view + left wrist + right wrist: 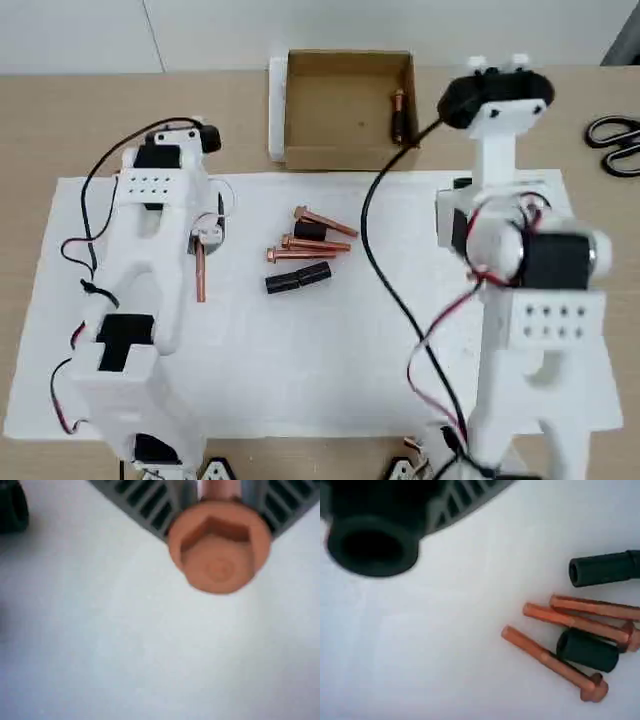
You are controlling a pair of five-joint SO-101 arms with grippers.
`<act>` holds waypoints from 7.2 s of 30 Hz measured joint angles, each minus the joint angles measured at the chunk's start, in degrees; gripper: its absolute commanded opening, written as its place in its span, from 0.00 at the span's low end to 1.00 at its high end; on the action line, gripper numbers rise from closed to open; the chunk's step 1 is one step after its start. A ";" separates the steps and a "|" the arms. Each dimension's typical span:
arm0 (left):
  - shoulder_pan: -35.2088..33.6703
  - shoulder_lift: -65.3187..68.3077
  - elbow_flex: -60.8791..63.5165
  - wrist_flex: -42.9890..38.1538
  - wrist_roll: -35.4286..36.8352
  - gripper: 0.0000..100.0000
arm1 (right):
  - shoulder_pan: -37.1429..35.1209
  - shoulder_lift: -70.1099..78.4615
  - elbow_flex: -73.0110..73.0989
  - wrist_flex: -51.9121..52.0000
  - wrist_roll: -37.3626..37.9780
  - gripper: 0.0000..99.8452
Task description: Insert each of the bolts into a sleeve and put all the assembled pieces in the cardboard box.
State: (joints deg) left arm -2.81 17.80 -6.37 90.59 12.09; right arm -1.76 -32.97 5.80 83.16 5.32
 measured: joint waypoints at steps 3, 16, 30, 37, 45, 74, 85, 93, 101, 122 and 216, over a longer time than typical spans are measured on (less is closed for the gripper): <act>0.00 0.00 -2.20 0.97 -0.09 0.01 | -0.26 -9.85 9.49 -6.33 -1.41 0.00; 0.00 0.00 -2.99 1.14 -0.09 0.01 | -0.88 -35.60 49.49 -29.45 4.92 0.00; 0.00 0.00 -2.99 1.14 -0.09 0.01 | -6.86 -61.01 67.52 -41.32 -11.16 0.00; 0.00 0.00 -7.21 1.14 2.64 0.01 | -10.11 -69.63 81.67 -51.43 -7.65 0.00; 0.00 0.00 -21.19 7.65 3.87 0.01 | -11.87 -69.71 90.11 -62.95 -6.95 0.00; 17.32 -24.53 -45.19 8.79 4.75 0.01 | -22.33 -70.15 90.20 -58.46 -6.95 0.00; 21.19 -43.16 -15.21 4.57 9.93 0.01 | -28.04 -70.15 90.20 -58.46 -6.95 0.00; 21.45 -53.01 5.89 -11.69 9.93 0.01 | -30.15 -70.15 90.20 -59.16 -6.95 0.00; 21.80 -59.25 26.81 -27.69 9.93 0.01 | -30.15 -70.15 90.20 -59.87 -6.95 0.00; 31.21 -60.04 32.79 -32.79 9.93 0.01 | -34.11 -70.07 90.20 -60.04 -6.95 0.00; 31.12 -61.45 40.70 -35.60 3.78 0.01 | -33.85 -69.80 90.20 -59.87 -6.95 0.00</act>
State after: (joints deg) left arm 28.31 -43.65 34.33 54.99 15.87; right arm -35.60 -102.77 96.00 23.30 -1.63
